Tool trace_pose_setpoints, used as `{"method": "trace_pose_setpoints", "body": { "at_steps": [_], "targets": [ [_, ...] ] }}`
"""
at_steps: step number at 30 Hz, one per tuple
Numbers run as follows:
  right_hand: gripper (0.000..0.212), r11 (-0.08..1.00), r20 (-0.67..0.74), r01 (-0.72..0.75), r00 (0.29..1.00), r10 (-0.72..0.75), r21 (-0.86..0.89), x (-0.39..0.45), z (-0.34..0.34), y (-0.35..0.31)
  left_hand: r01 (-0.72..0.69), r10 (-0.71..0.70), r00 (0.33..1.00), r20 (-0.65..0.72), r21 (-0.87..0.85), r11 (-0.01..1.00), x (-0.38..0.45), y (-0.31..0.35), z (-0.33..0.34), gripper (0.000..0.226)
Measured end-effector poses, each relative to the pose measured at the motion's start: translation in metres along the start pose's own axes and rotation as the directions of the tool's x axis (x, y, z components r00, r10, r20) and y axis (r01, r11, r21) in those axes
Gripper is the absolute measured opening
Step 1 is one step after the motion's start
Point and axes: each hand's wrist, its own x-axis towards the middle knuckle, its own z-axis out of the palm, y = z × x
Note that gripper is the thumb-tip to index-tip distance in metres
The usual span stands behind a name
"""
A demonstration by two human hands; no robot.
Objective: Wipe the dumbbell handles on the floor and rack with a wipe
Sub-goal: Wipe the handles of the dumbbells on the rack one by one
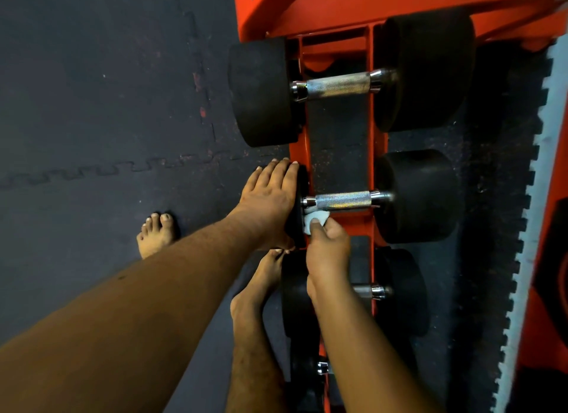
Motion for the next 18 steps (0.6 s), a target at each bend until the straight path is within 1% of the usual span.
{"method": "trace_pose_setpoints", "body": {
  "at_steps": [1, 2, 3, 4, 5, 6, 7, 8, 9, 10, 11, 13, 14, 15, 16, 17, 18],
  "targets": [
    [0.025, 0.994, 0.045, 0.099, 0.994, -0.096, -0.055, -0.007, -0.004, -0.002, -0.001, 0.001, 1.000, 0.000, -0.001, 1.000, 0.000, 0.000, 0.000, 0.153],
    [0.028, 0.965, 0.070, 0.226, 0.973, -0.218, -0.130, -0.010, -0.011, -0.007, 0.000, 0.000, 1.000, 0.000, -0.001, 1.000, 0.000, 0.000, 0.000, 0.153],
    [0.032, 0.897, 0.094, 0.364, 0.931, -0.352, -0.249, -0.006, -0.016, -0.014, 0.002, -0.002, 1.000, 0.004, -0.004, 1.000, 0.000, 0.000, 0.000, 0.153],
    [0.036, 0.773, 0.134, 0.500, 0.861, -0.490, -0.389, 0.003, -0.021, -0.021, 0.001, -0.001, 1.000, 0.008, -0.008, 1.000, 0.000, 0.000, 0.000, 0.153],
    [0.040, 0.603, 0.224, 0.600, 0.782, -0.582, -0.526, 0.017, -0.022, -0.028, -0.001, 0.001, 1.000, 0.009, -0.010, 1.000, 0.000, 0.000, 0.000, 0.153],
    [0.045, 0.395, 0.363, 0.648, 0.723, -0.588, -0.651, 0.030, -0.020, -0.036, -0.003, 0.003, 1.000, 0.006, -0.006, 1.000, 0.000, 0.000, 0.000, 0.154],
    [0.049, 0.194, 0.500, 0.667, 0.691, -0.521, -0.719, 0.041, -0.015, -0.038, -0.003, 0.003, 1.000, 0.005, 0.000, 1.000, -0.001, 0.000, 0.000, 0.154],
    [0.052, 0.049, 0.582, 0.668, 0.679, -0.446, -0.742, 0.049, -0.011, -0.035, -0.004, 0.004, 1.000, 0.006, 0.007, 1.000, -0.001, 0.001, -0.001, 0.155],
    [0.053, -0.042, 0.620, 0.663, 0.674, -0.401, -0.748, 0.052, -0.010, -0.028, -0.004, 0.004, 1.000, 0.011, 0.009, 1.000, -0.001, 0.001, -0.002, 0.155],
    [0.053, -0.093, 0.639, 0.663, 0.660, -0.396, -0.743, 0.053, -0.014, -0.021, -0.005, 0.004, 1.000, 0.018, 0.007, 1.000, -0.001, 0.002, -0.002, 0.154],
    [0.055, -0.122, 0.653, 0.672, 0.636, -0.410, -0.731, 0.050, -0.020, -0.015, -0.005, 0.005, 1.000, 0.023, 0.003, 1.000, -0.002, 0.002, -0.003, 0.154],
    [0.057, -0.165, 0.699, 0.720, 0.551, -0.455, -0.674, 0.039, -0.038, -0.004, -0.002, 0.002, 1.000, 0.021, -0.002, 1.000, -0.002, 0.001, -0.002, 0.154],
    [0.057, -0.161, 0.710, 0.737, 0.532, -0.461, -0.657, 0.034, -0.046, 0.003, -0.002, 0.002, 1.000, 0.018, -0.002, 1.000, -0.001, 0.001, -0.002, 0.154],
    [0.056, -0.120, 0.712, 0.758, 0.530, -0.460, -0.641, 0.029, -0.051, 0.012, -0.004, 0.004, 1.000, 0.013, -0.002, 1.000, -0.001, 0.001, -0.001, 0.154],
    [0.054, -0.016, 0.675, 0.762, 0.564, -0.476, -0.648, 0.025, -0.055, 0.022, -0.005, 0.005, 1.000, 0.007, -0.003, 1.000, 0.000, 0.001, -0.001, 0.154],
    [0.051, 0.184, 0.573, 0.716, 0.662, -0.482, -0.673, 0.019, -0.057, 0.030, -0.005, 0.005, 1.000, 0.003, -0.004, 1.000, 0.000, 0.001, -0.001, 0.154],
    [0.047, 0.449, 0.409, 0.599, 0.793, -0.452, -0.663, 0.014, -0.058, 0.035, -0.006, 0.006, 1.000, 0.003, -0.007, 1.000, -0.001, 0.001, -0.001, 0.154]
  ]
}}
